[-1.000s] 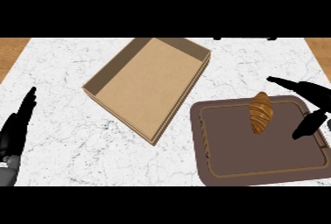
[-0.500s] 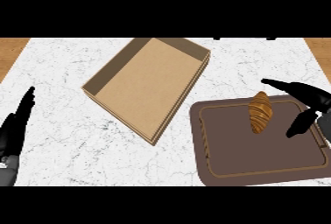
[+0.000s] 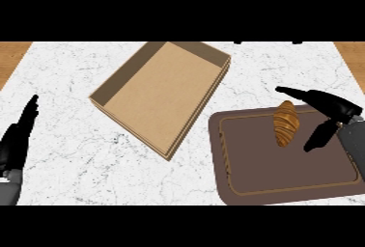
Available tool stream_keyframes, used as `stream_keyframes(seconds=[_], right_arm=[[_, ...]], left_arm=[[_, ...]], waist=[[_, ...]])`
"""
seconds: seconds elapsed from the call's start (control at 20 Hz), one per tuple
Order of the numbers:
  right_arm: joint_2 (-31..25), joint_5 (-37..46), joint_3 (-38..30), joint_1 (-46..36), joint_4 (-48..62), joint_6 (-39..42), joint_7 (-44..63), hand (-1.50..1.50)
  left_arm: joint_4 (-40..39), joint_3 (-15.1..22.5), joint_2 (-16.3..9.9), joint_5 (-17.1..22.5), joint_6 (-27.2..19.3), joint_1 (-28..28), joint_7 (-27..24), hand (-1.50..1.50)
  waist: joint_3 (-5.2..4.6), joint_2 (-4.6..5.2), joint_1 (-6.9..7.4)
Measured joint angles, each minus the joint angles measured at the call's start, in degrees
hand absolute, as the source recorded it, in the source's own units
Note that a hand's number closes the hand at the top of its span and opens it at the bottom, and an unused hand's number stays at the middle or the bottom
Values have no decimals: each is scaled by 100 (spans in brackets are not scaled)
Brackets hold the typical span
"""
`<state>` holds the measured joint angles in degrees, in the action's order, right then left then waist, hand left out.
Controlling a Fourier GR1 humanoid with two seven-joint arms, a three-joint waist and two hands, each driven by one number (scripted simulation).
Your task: Pick the croissant from the tray and place it in the cardboard box
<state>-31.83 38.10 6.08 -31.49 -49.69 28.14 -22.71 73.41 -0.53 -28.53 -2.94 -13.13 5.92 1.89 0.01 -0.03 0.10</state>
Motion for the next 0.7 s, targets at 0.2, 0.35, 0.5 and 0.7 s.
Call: stream_keyframes(seconds=[0.2, 0.35, 0.5, 0.7], right_arm=[[58, 29, -110, 54, -267, 189, -27, -150], [73, 56, -159, 178, -693, 462, 260, -150], [165, 264, -84, 252, -812, 466, 484, -150], [412, 488, -51, 225, -755, 477, 924, -150]], left_arm=[[8, -90, 109, -148, 93, 2, 9, 0], [127, -195, 131, -205, 178, -24, 103, 0], [150, -189, 280, -348, 105, -25, 121, 0], [343, -270, 268, -386, 246, -118, 219, 0]], waist=[[-1, 0, 2], [-2, -4, -4], [-1, -2, 0], [-1, 1, 15]])
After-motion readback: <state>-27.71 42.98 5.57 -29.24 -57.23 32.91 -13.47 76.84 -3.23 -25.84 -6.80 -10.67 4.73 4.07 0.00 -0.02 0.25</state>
